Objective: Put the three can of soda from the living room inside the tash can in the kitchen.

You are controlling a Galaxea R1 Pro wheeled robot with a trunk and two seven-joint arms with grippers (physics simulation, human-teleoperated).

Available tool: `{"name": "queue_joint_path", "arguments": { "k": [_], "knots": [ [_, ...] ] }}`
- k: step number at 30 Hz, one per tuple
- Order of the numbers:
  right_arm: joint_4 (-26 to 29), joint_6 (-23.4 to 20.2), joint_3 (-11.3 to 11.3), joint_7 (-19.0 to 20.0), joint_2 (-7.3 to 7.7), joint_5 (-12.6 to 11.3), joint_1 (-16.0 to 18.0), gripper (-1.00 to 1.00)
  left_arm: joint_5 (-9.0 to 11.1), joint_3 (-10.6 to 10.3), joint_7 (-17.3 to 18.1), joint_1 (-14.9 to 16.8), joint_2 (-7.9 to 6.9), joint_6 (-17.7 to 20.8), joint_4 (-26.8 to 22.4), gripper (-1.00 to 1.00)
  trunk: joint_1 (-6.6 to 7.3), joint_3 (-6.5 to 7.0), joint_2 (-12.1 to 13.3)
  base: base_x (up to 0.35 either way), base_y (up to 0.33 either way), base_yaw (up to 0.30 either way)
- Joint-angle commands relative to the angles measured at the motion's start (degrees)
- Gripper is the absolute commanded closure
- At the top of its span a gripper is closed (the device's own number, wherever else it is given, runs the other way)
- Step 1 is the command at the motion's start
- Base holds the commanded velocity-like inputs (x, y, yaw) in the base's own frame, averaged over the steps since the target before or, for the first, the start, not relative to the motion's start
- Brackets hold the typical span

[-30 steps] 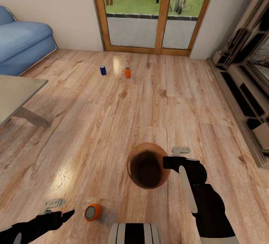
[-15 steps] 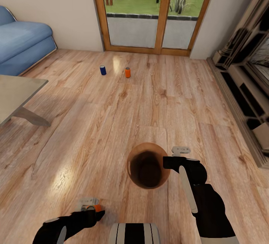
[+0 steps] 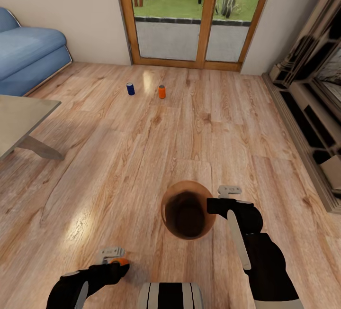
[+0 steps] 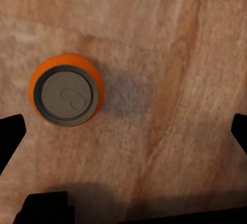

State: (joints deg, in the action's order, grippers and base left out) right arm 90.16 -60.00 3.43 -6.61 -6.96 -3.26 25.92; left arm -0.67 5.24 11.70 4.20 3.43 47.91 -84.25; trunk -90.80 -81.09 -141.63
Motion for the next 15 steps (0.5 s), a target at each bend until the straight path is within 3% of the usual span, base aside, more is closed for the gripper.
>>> {"name": "queue_joint_path", "arguments": {
  "k": [1, 6, 15],
  "knots": [
    [0.0, 0.0, 0.0, 0.3, 0.00, -1.0, 0.0, 1.00, 0.0, 0.0, -0.1, 0.2, 0.00, 0.0, 0.3, -1.00, 0.01, 0.00, 0.0, 0.000, 0.000, 0.000],
    [0.0, 0.0, 0.0, 0.3, -0.04, -1.0, 0.0, 1.00, -0.3, 0.0, -0.6, 2.1, 0.21, -0.1, 1.3, -1.00, 0.01, 0.00, 0.0, 0.000, 0.000, 0.000],
    [0.0, 0.0, 0.0, 0.3, 0.01, -1.0, 0.0, 1.00, -0.3, -0.1, -7.2, 8.2, 0.39, -0.9, 10.6, -1.00, 0.01, 0.00, 0.0, 0.000, 0.000, 0.000]
  ]
}}
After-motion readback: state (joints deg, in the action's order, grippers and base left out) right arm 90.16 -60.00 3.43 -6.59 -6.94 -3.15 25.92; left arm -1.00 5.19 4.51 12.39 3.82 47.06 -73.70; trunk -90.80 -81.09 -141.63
